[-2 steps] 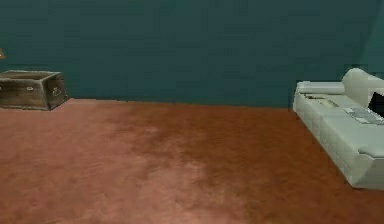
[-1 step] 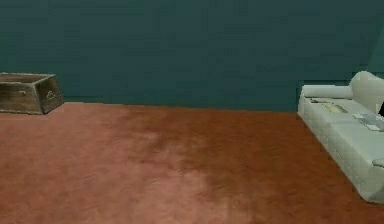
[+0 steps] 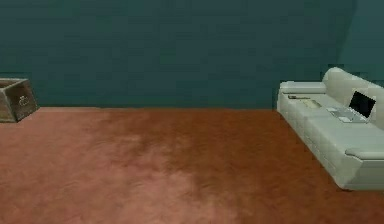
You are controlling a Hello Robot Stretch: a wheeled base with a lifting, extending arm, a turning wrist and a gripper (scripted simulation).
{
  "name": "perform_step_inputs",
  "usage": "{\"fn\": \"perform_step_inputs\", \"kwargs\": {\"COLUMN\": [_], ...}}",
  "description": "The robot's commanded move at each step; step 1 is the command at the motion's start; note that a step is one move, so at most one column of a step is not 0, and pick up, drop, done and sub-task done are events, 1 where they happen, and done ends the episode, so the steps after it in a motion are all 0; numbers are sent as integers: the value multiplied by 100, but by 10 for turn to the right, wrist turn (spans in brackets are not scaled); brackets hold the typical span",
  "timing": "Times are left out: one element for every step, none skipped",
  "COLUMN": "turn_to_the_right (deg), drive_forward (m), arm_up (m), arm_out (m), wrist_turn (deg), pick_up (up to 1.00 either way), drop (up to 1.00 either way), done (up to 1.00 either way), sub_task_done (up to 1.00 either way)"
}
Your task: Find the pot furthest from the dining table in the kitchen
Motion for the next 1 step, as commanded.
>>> {"fn": "perform_step_inputs", "kwargs": {"turn_to_the_right": [0], "drive_forward": [50], "arm_up": [0], "arm_out": [0], "wrist_turn": [0], "pick_up": [0], "drop": [0], "done": [0], "sub_task_done": [0]}}
